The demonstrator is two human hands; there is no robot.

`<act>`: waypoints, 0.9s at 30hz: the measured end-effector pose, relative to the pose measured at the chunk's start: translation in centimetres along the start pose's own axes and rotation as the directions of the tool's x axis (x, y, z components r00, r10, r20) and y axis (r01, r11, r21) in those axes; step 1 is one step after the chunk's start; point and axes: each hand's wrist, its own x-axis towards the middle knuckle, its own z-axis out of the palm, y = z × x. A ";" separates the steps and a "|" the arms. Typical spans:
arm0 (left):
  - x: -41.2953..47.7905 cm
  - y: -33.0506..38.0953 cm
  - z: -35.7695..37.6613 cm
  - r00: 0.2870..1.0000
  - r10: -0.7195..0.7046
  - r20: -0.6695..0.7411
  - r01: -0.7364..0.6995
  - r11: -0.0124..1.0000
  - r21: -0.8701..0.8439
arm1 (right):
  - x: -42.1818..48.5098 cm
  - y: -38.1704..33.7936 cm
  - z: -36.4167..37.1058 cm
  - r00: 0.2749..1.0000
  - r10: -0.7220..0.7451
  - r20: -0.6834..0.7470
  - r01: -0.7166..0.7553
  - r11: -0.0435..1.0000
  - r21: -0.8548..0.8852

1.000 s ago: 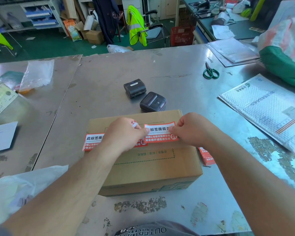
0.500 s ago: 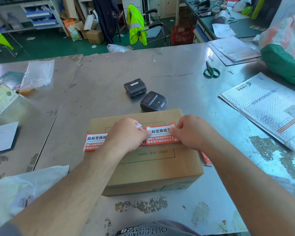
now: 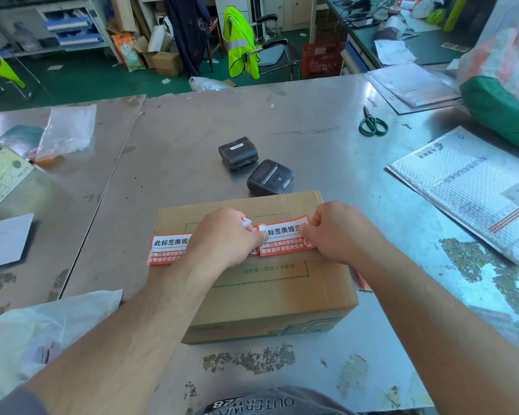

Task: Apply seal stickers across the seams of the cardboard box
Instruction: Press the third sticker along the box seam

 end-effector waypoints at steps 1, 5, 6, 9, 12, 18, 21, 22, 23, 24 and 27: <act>0.1 0.0 0.0 1.000 -0.001 0.001 0.001 1.000 0.001 | 0.0 0.0 0.0 1.000 0.000 0.000 0.000 1.000 -0.001; 0.2 0.0 0.2 1.000 -0.006 -0.002 0.006 1.000 0.014 | 0.1 0.1 0.0 1.000 -0.002 -0.001 0.002 1.000 0.004; 0.2 0.0 0.2 1.000 -0.005 -0.003 0.005 1.000 0.017 | 0.1 0.1 0.0 1.000 -0.002 -0.003 0.002 1.000 0.004; 0.3 0.0 0.2 1.000 -0.007 -0.004 0.007 1.000 0.021 | 0.1 0.2 0.1 1.000 -0.007 -0.009 0.007 1.000 0.002; 0.4 0.0 0.2 1.000 -0.008 -0.001 0.008 1.000 0.023 | 0.3 0.3 0.2 1.000 -0.007 -0.012 0.007 1.000 0.002; 0.3 0.1 0.4 1.000 0.001 -0.014 0.000 0.999 0.036 | 0.5 0.7 0.7 0.999 -0.010 -0.032 0.010 1.000 0.005; 0.2 0.2 0.4 1.000 0.006 -0.009 -0.006 0.998 0.056 | 0.6 0.8 1.0 0.999 -0.010 -0.041 0.011 1.000 0.001; 0.3 0.2 0.4 1.000 0.006 -0.007 -0.005 0.998 0.060 | 0.6 0.8 1.0 0.999 -0.011 -0.044 0.011 1.000 0.000; 0.3 0.2 0.4 1.000 0.006 -0.004 -0.006 0.998 0.064 | 0.6 0.8 1.1 0.999 -0.010 -0.048 0.010 1.000 0.000; 0.3 0.2 0.4 1.000 0.008 -0.002 -0.008 0.998 0.066 | 0.6 0.9 1.2 0.999 -0.011 -0.051 0.011 1.000 0.000; 0.4 0.2 0.5 1.000 0.013 0.001 -0.013 0.997 0.072 | 0.6 0.9 1.2 0.998 -0.013 -0.055 0.013 1.000 0.003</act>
